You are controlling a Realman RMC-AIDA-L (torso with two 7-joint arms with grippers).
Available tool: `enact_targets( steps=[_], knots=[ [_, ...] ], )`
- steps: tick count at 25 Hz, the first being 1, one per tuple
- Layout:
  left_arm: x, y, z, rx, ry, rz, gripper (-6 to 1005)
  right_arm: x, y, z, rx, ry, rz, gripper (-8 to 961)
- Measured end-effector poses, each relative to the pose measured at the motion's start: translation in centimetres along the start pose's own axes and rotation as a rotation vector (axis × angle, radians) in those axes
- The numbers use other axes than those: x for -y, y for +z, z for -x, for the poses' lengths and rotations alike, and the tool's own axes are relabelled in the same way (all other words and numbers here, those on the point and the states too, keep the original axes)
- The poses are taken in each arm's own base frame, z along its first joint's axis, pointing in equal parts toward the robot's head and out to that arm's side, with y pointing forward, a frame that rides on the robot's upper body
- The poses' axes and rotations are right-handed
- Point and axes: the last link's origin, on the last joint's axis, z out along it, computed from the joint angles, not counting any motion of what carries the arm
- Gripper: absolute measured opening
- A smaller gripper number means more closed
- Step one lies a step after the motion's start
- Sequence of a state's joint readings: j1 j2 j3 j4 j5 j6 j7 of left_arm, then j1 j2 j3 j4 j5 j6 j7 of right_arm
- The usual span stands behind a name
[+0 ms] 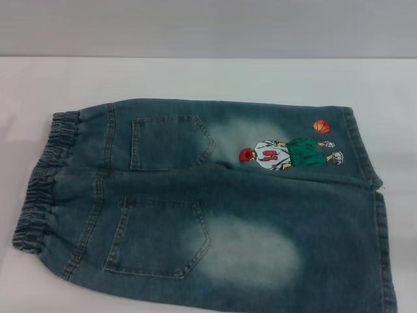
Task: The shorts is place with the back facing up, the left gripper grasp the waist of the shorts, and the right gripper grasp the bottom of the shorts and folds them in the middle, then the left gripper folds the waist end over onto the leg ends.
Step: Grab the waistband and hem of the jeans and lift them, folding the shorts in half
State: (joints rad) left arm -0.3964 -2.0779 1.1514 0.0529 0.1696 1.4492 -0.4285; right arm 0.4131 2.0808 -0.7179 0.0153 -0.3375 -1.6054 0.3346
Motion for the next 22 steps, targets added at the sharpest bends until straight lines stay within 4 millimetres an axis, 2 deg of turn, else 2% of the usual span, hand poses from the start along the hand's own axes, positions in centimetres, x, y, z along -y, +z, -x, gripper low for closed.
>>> enact_targets(
  steps=[12, 14, 17, 22],
  knots=[
    [-0.7, -0.1, 0.6, 0.054, -0.075, 0.065, 751, -0.1, 0.3, -0.1, -0.002, 0.011, 0.003, 594],
    [-1.4, 0.9, 0.6, 0.085, -0.155, 0.139, 751, -0.2, 0.3, -0.1, -0.002, 0.011, 0.003, 594],
    [-2.1, 1.5, 0.3, 0.087, -0.169, 0.200, 751, -0.3, 0.3, -0.1, -0.003, 0.012, 0.008, 593],
    [-3.6, 3.5, -0.2, 0.149, -0.223, 0.344, 751, -0.2, 0.0, -0.3, -0.017, 0.012, 0.009, 593]
  ],
)
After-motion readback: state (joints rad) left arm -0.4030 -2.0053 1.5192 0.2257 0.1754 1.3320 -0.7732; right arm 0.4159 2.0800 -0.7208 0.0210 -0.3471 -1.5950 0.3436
